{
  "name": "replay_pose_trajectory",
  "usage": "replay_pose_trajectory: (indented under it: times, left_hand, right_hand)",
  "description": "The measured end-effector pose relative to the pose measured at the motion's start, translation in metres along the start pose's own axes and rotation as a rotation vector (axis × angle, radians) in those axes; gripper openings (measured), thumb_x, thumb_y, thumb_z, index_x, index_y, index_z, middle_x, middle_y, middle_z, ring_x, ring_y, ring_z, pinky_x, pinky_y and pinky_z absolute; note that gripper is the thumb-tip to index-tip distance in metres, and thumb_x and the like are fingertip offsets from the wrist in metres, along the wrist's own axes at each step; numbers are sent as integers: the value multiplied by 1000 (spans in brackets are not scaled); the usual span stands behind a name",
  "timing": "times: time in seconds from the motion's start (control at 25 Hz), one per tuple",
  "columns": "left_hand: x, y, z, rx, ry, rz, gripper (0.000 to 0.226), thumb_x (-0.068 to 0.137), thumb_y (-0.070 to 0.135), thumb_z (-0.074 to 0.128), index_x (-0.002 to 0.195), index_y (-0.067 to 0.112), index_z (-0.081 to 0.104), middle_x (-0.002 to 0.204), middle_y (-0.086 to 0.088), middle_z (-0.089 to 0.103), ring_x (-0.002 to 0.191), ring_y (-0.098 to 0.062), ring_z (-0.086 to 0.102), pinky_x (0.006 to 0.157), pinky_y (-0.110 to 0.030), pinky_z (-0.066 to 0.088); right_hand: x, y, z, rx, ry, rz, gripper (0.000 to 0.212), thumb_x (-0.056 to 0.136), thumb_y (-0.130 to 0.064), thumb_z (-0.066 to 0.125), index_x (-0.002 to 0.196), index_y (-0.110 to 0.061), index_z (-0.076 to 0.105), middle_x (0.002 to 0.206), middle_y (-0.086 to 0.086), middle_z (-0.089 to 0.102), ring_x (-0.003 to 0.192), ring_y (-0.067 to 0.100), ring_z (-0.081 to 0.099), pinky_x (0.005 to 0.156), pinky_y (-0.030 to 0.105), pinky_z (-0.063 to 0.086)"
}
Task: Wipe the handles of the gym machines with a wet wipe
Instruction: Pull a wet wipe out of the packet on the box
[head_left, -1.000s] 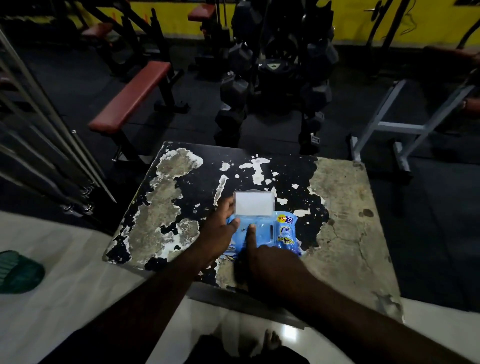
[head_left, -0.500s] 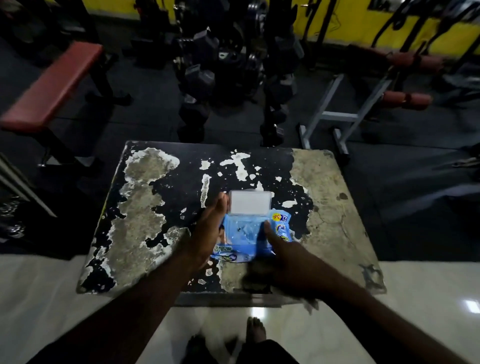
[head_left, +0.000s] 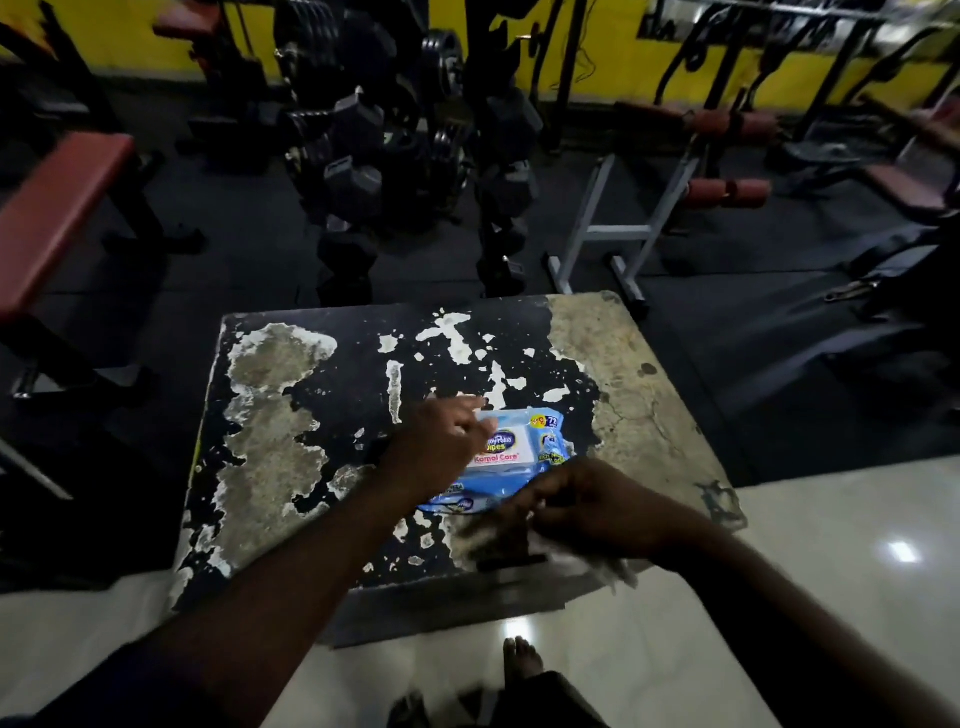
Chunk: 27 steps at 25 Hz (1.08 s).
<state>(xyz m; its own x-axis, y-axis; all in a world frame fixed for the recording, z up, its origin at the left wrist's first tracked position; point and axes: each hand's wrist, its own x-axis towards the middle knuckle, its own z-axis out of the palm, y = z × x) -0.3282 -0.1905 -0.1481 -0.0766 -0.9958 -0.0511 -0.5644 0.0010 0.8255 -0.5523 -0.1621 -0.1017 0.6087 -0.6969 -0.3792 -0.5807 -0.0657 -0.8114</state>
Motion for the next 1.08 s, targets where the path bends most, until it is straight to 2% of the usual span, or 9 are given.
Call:
replay_pose_trajectory:
  times: [0.08,0.2,0.28,0.48,0.76,0.88,0.92,1.0,1.08]
  left_hand:
    - [8,-3,17,225,-11,171,25,100,31,62,106,11,75,152,-6,55,138,-21,53,121,-35,31]
    - [9,-19,46,556,-38,376,56,103,37,37,148,5,52,160,-14,43,148,-30,43,124,-47,25]
    - [5,-28,54,686,17,449,61,107,39,29,155,4,41,162,-14,40,150,-32,39,124,-52,28]
    - [2,-27,54,850,28,450,65,111,46,21,165,12,13,174,-5,10,160,-25,9,127,-56,13]
    - [2,-16,49,922,-131,343,68,109,53,8,166,18,4,174,2,-3,161,-19,-3,127,-57,10]
    - [11,14,46,553,-148,99,82,99,67,-3,165,22,18,171,9,-1,157,-7,-8,129,-44,-6]
    - [16,35,44,341,-133,13,76,102,65,11,159,22,36,167,9,19,155,-4,8,128,-38,0]
    - [27,78,43,-116,-84,-35,38,105,43,52,128,18,69,134,1,67,126,-6,55,114,-32,37]
    - [36,113,49,-391,-148,-20,18,92,24,78,106,14,78,104,-8,79,95,-13,70,89,-33,57]
  right_hand:
    - [-4,7,-7,191,151,62,22,96,-13,65,104,-25,82,83,7,77,70,14,58,68,32,48]
    - [-3,22,-8,439,416,155,23,99,-5,62,102,-19,81,87,7,77,75,18,61,75,32,46]
    - [-1,25,-11,579,540,204,22,101,-11,61,103,-22,79,93,12,75,79,24,61,74,37,46]
    - [10,28,-28,830,640,160,13,101,-16,62,108,-16,73,92,8,77,68,17,71,57,29,56]
    - [21,36,-58,962,508,105,11,99,-16,65,105,-15,74,94,8,76,77,19,68,72,33,56]
    - [12,37,-77,948,460,64,13,98,-14,67,109,-13,72,93,7,75,74,17,66,71,33,57]
    - [7,37,-83,941,462,58,14,97,-14,68,110,-13,72,94,7,75,74,17,66,69,32,58]
    - [-6,35,-96,926,488,25,18,97,-12,68,114,-14,69,94,8,75,73,16,67,68,32,59]
    - [-22,30,-106,895,527,15,21,98,-11,67,118,-13,66,91,6,75,72,16,69,72,36,61]
